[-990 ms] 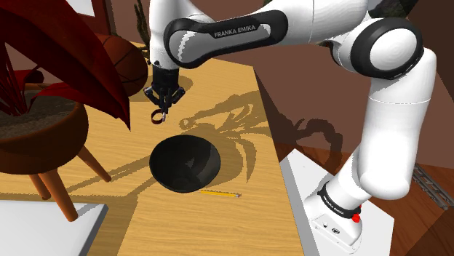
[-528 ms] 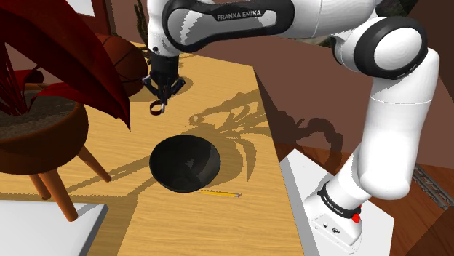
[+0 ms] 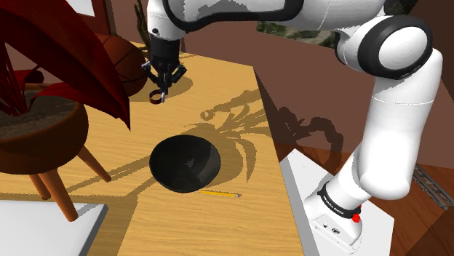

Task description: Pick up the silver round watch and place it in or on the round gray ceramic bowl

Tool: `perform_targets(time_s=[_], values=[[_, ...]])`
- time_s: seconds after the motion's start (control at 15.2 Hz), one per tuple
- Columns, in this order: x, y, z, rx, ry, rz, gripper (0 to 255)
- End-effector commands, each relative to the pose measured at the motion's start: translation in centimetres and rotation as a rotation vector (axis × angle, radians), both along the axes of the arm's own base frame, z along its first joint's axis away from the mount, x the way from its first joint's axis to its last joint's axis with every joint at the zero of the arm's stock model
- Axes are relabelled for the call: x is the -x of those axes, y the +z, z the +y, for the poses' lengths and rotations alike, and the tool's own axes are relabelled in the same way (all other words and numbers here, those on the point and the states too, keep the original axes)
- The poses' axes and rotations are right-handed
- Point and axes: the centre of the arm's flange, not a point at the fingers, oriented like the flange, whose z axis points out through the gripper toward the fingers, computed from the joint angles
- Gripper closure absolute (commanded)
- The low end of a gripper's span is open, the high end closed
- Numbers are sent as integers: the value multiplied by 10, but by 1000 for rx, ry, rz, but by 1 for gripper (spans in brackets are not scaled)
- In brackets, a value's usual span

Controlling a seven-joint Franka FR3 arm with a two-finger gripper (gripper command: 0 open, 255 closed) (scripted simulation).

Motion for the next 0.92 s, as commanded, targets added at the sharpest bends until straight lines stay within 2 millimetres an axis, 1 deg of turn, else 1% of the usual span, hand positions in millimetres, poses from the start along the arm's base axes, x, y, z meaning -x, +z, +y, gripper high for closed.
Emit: perform_targets(time_s=[0.0,0.2,0.86], values=[[0,11,0,0,0,1,255],[0,25,0,0,0,1,255],[129,35,25,0,0,1,255]])
